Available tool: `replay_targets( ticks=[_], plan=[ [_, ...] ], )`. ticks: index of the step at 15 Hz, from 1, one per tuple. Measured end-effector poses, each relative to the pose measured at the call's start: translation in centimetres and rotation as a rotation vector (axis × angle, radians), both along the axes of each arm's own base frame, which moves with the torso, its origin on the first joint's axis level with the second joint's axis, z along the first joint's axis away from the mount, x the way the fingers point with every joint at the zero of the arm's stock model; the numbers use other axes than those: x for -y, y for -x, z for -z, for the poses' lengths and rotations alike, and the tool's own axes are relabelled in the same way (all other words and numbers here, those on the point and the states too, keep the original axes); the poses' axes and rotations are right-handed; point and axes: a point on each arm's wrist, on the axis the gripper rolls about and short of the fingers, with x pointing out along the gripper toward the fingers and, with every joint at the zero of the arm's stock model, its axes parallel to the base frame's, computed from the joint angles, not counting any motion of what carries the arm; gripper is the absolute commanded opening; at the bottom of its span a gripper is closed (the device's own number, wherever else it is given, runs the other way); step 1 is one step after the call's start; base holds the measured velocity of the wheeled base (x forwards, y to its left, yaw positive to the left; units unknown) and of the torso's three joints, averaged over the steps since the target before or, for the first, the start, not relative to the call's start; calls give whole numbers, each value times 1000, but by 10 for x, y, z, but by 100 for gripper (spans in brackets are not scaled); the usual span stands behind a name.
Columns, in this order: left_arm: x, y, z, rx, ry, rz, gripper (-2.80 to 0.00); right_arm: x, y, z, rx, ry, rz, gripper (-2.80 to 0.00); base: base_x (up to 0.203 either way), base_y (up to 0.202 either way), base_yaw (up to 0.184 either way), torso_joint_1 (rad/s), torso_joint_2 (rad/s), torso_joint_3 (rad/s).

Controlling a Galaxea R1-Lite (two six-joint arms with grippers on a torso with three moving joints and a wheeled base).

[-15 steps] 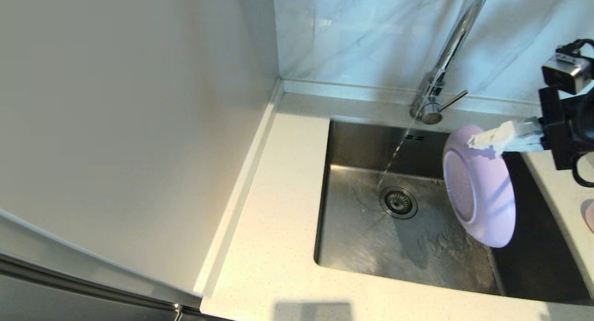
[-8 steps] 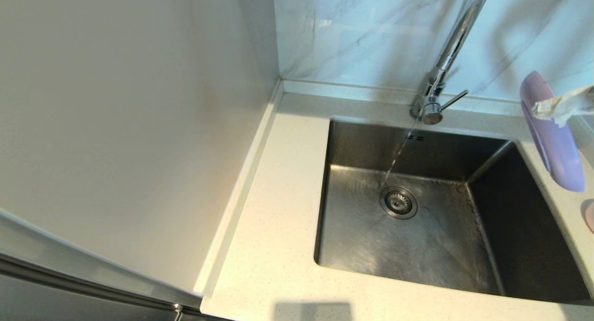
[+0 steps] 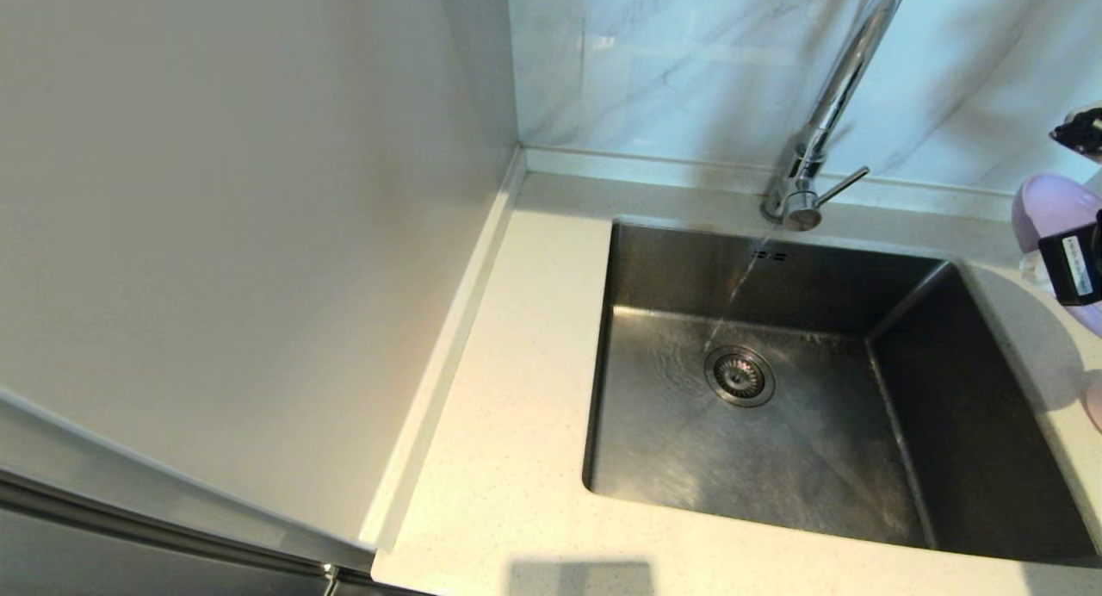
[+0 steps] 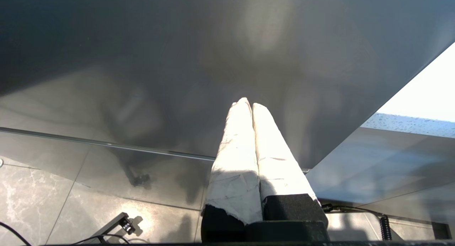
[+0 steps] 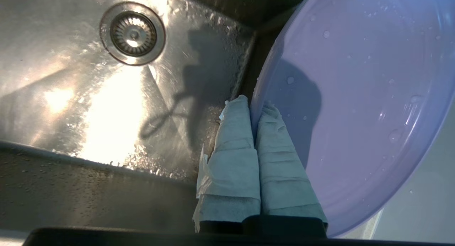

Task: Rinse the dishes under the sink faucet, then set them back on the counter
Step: Place the plate on the table

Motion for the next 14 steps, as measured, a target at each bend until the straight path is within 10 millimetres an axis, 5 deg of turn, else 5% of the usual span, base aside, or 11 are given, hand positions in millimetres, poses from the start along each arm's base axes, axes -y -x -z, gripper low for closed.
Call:
replay_targets(
  ticks=[10,14],
  plan=[
    [0,0,0,0,0,0,-280,16,-90,23,26,184,45,-280,0,0,0,0,0,0],
    [0,0,0,0,0,0,-280,43,-126,46,27,232,96,-280,0,0,0,0,0,0]
  ],
)
